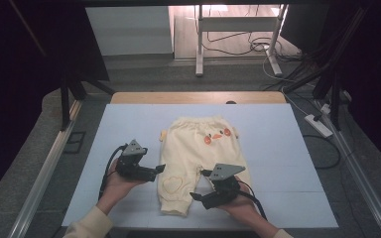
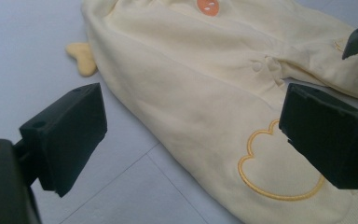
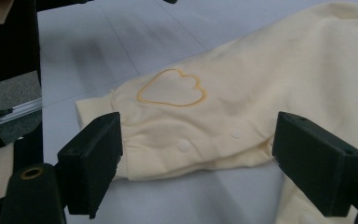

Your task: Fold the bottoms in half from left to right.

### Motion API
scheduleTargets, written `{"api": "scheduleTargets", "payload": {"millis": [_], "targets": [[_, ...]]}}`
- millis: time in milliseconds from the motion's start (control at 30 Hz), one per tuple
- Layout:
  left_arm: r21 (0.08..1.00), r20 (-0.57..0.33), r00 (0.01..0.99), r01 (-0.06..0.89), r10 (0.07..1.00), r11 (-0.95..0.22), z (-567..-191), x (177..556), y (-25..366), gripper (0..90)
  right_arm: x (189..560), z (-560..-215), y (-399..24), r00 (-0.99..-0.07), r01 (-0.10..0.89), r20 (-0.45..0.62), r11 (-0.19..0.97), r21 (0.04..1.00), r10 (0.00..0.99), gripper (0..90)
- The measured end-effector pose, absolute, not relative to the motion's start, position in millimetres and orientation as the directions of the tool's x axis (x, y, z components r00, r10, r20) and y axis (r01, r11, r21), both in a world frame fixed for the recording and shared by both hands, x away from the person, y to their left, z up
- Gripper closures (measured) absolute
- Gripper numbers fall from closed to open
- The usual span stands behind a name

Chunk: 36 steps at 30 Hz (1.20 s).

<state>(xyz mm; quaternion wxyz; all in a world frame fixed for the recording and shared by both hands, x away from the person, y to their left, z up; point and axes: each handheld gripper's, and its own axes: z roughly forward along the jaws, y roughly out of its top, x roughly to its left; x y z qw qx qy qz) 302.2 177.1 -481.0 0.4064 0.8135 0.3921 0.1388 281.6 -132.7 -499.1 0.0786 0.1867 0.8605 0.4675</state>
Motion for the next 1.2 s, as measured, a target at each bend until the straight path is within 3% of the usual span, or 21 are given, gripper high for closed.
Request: {"api": "scheduleTargets", "payload": {"millis": [1200], "targets": [[0.766,-0.098,0.648,0.534,0.755,-0.359,-483,302,178,7.5,253,-516,-49,-0.975,0.180,0.067,0.583,0.792,0.210,22.2]]}}
